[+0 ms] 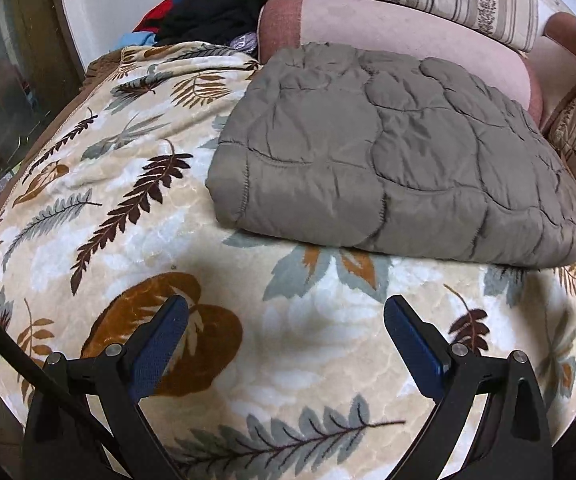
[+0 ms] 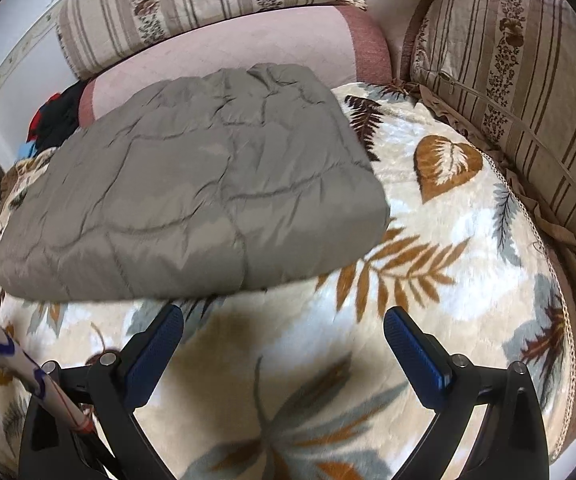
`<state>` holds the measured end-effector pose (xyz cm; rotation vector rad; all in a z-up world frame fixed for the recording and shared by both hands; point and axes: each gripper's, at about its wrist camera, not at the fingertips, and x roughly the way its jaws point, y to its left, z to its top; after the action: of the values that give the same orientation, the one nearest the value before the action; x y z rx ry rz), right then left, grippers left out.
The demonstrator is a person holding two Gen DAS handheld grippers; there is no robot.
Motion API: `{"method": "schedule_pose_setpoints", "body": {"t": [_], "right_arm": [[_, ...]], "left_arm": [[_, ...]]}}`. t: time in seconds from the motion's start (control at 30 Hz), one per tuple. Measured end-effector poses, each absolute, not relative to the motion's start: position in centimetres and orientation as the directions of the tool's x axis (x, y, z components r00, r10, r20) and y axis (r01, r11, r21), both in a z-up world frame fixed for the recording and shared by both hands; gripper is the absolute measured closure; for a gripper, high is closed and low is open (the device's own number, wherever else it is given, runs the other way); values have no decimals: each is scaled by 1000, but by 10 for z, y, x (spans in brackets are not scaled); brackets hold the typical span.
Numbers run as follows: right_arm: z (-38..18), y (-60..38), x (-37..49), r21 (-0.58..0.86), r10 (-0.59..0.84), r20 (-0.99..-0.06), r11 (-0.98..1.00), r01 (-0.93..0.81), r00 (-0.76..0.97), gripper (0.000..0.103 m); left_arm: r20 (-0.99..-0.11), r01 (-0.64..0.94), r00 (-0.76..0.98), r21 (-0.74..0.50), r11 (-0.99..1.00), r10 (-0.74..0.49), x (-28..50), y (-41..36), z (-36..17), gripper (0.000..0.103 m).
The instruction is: Fold large clothes
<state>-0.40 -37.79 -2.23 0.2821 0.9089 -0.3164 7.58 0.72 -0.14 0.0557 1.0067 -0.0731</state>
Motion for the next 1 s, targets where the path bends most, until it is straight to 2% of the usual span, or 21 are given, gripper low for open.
{"method": "schedule_pose_setpoints", "body": {"t": [0.17,0.33,0.53,0.67,0.77,0.83,1.0], "right_arm": [[-20,-400,9,156,-130,-800,897,413,586,1],[-15,-427,28,292,-36,-776,864,410,630,1],[-31,-458,65,380,40,-789,816,435,613,1],[-55,-475,87,456,135,-786,785,420,603,0],[-74,-480,106,524,240,-773,763,378,587,0],[-85,-484,118,559,290,-759,750,355,583,0],[-97,-491,130,634,377,-715,705,319,588,0]], "left_arm": [[-812,52,579,-43,998,-65,95,32,9,5],[-797,-3,594,-137,991,-108,140,71,13,5],[-802,82,480,-362,929,-355,205,89,-17,5],[-746,172,353,-541,823,-564,242,79,-46,5],[-692,211,255,-642,738,-675,265,64,-64,5],[-681,207,228,-664,718,-696,275,56,-73,0],[-698,136,231,-667,733,-678,285,43,-80,2]]}}
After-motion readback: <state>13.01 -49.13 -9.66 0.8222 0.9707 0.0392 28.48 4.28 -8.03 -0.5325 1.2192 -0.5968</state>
